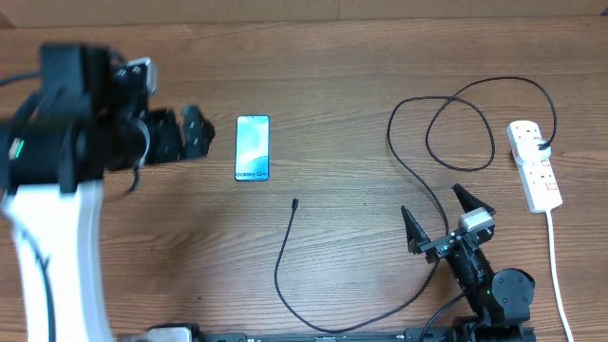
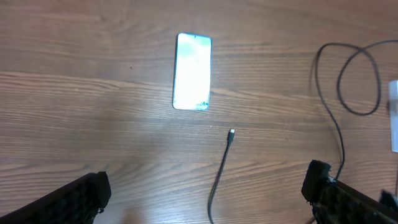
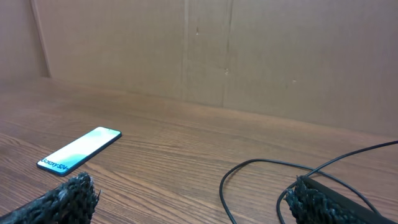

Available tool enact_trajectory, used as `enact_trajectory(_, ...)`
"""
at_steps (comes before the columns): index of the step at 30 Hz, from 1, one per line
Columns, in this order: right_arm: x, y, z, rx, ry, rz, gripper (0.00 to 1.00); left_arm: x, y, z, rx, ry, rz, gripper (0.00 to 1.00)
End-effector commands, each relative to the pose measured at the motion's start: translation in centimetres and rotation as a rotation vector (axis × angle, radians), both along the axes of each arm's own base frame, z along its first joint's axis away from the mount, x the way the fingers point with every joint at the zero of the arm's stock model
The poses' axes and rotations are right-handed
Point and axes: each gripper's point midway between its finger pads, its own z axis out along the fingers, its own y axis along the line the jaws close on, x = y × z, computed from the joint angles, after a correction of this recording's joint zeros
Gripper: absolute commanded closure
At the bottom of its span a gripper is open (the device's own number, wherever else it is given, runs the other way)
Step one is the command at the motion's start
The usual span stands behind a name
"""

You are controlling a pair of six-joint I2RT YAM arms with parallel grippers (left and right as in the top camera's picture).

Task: Plug charger to phone and switch on socket
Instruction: 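Move the left gripper over the Galaxy phone and lower onto it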

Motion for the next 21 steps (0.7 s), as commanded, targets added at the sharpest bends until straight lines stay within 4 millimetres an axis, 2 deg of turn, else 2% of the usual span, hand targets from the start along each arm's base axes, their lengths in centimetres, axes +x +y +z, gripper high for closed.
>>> enact_trajectory(1,0.0,-0.1,-0.1,0.0,-0.006,-0.006,0.0,2.6,-1.3,-3.4,-0.08,0.144,0.017,0.0)
enact_trajectory(3,0.0,-0.1,-0.1,0.0,-0.005,-0.006,0.0,3.8,-1.5,-5.3,-0.092,0.202,0.013,0.0)
enact_trajectory(4,0.0,-0.1,-0.1,0.0,-0.006,-0.006,0.0,4.3,-1.5,-6.5,-0.095,0.24,0.015,0.05)
enact_trajectory(6,0.0,-0.1,-0.1,0.0,-0.006,-0.006,0.0,5.3,-1.9,-8.4,-0.119,0.297,0.013,0.46)
enact_trajectory(7,0.0,-0.1,-0.1,0.0,-0.006,-0.006,0.0,5.7,-2.1,-9.7,-0.129,0.34,0.012,0.76)
enact_trajectory(8,0.0,-0.1,-0.1,-0.001,-0.006,-0.006,0.0,6.0,-2.2,-10.8,-0.132,0.374,0.015,0.92)
enact_trajectory(9,0.0,-0.1,-0.1,-0.001,-0.006,-0.006,0.0,6.2,-2.3,-12.0,-0.131,0.407,0.015,0.96)
enact_trajectory(15,0.0,-0.1,-0.1,0.0,-0.006,-0.006,0.0,6.5,-3.3,-18.2,-0.1,0.597,-0.004,0.96)
enact_trajectory(18,0.0,-0.1,-0.1,0.0,-0.006,-0.006,0.0,6.4,-3.9,-20.5,-0.084,0.664,-0.018,0.95)
enact_trajectory(20,0.0,-0.1,-0.1,0.0,-0.005,-0.006,0.0,6.3,-4.3,-21.8,-0.072,0.699,-0.028,0.85)
enact_trajectory(21,0.0,-0.1,-0.1,0.0,-0.006,-0.006,0.0,6.3,-4.4,-22.3,-0.06,0.707,-0.032,0.76)
